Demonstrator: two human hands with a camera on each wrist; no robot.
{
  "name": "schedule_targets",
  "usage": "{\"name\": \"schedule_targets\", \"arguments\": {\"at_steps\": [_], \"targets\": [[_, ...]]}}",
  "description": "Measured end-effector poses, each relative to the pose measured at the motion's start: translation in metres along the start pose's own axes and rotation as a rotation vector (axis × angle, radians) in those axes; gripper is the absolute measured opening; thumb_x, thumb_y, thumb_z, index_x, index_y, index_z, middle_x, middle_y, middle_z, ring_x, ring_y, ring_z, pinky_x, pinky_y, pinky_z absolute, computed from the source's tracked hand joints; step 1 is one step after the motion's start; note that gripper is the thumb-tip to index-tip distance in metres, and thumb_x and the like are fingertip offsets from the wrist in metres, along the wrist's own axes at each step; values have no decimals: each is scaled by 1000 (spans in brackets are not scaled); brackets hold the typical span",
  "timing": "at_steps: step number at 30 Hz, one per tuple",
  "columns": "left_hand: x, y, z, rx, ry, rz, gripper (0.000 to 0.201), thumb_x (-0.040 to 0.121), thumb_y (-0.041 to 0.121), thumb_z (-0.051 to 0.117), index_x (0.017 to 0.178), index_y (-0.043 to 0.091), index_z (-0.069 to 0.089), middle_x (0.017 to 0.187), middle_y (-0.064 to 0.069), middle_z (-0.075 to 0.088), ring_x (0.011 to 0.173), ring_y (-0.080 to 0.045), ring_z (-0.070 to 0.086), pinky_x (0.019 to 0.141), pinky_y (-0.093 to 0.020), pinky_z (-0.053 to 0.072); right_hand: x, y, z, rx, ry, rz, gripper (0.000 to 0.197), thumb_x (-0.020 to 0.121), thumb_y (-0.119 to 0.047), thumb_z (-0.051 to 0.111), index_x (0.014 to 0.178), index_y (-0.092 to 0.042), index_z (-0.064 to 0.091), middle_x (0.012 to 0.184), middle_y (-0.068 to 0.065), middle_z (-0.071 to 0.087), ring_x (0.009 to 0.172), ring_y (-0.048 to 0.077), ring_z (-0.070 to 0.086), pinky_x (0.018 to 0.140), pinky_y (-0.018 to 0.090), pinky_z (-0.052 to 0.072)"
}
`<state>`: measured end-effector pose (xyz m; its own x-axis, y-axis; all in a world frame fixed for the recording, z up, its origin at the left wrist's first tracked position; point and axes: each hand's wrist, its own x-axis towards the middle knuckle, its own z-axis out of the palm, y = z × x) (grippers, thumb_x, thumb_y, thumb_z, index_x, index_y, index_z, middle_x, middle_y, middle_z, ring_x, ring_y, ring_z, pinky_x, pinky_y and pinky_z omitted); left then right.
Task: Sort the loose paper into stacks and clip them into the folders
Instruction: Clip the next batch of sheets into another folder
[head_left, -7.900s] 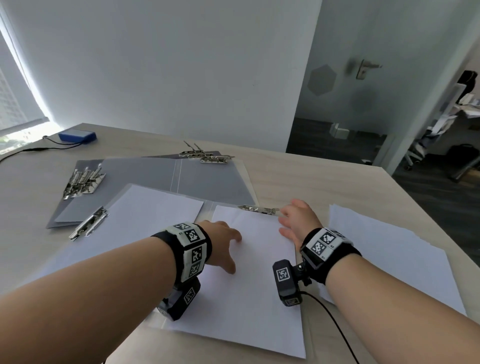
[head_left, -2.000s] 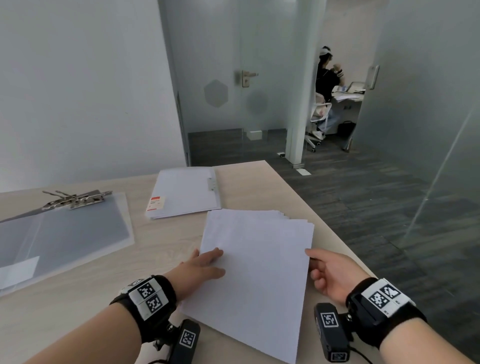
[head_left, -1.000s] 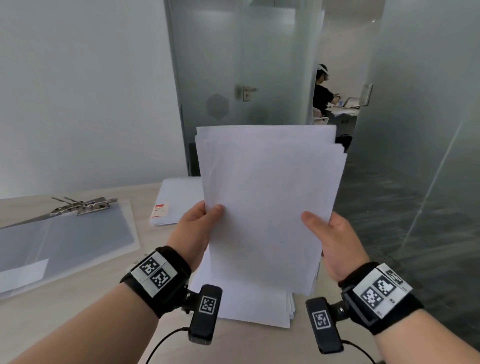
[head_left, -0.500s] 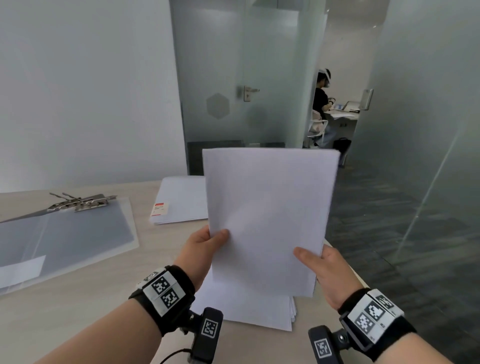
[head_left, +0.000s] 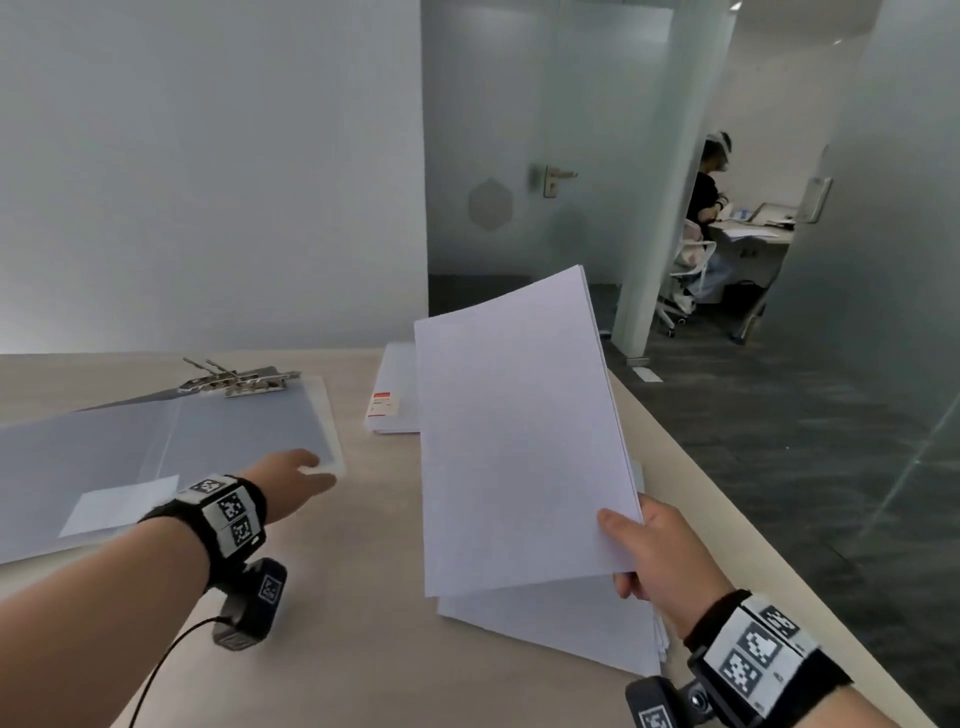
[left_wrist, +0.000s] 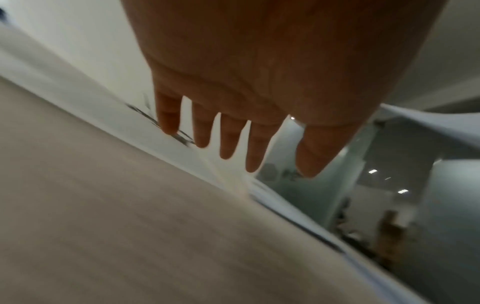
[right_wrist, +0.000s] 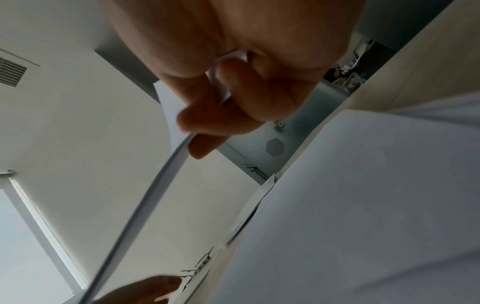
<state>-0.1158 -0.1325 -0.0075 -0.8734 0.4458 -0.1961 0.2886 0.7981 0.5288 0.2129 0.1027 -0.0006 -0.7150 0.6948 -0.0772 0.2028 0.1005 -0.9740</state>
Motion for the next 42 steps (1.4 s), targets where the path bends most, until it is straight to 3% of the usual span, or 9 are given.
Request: {"name": "schedule_targets", "arguments": {"at_steps": [5,12,16,21,25,30,33,37,42], "targets": [[16,-82,-37,205,-52,-197,65,92,40,60,148,13,39,149,-14,43,132,-29,46,107,-30,37,5,-7,32,65,-33,6,17,99,-15,53,98,-21,70,71,-2,65,48,15,45,45,27,36],[-47,-71,-36,593,-149,-61,61,84,71,45,140,48,39,145,1,46,132,-27,45,106,-34,39,15,-30,102,160,-151,-7,21,99,-10,48,102,-18,67,66,3,53,46,17,32,47,26,21],[-100,-68,-31,520,-238,88,59,84,70,42,138,49,41,140,8,52,131,-22,46,105,-35,39,16,-40,148,176,-229,3,19,99,-9,47,102,-15,65,63,1,51,45,15,29,47,24,19],[-148,-90,-46,-30,-365,109,39,87,48,53,125,47,57,127,15,61,114,-10,61,95,-30,52,14,-44,205,200,-276,48,14,98,-10,50,94,-16,62,66,5,48,43,15,29,43,20,20],[-157,-137,-85,-342,-117,-3,21,91,20,51,100,24,70,97,9,74,88,-11,69,62,-28,52,9,-42,244,179,-306,82,16,97,-8,51,94,-19,63,66,2,52,42,13,29,43,17,20],[-150,-216,-127,-378,384,-244,23,91,14,54,107,23,67,105,-5,68,85,-18,59,77,-29,45,2,-36,290,106,-413,151,17,96,-9,51,101,-17,64,68,4,51,43,13,31,42,16,20],[-145,-245,-128,-470,334,-364,43,91,13,55,134,16,54,123,-12,61,108,-30,57,91,-36,47,-5,-36,316,67,-476,163,15,96,-8,49,100,-14,63,62,2,50,40,13,31,44,16,19],[-149,-253,-113,-582,213,-348,37,90,12,53,126,15,58,86,-5,58,71,-17,50,55,-22,37,-12,-40,342,9,-509,152,17,96,-8,49,100,-16,63,53,-4,51,38,12,33,39,15,22],[-154,-260,-103,-598,217,-339,36,89,20,59,125,21,55,97,-5,59,84,-21,53,56,-21,38,-18,-42,357,-53,-534,124,20,96,-6,48,102,-16,65,58,-2,53,37,10,34,37,14,22]]}}
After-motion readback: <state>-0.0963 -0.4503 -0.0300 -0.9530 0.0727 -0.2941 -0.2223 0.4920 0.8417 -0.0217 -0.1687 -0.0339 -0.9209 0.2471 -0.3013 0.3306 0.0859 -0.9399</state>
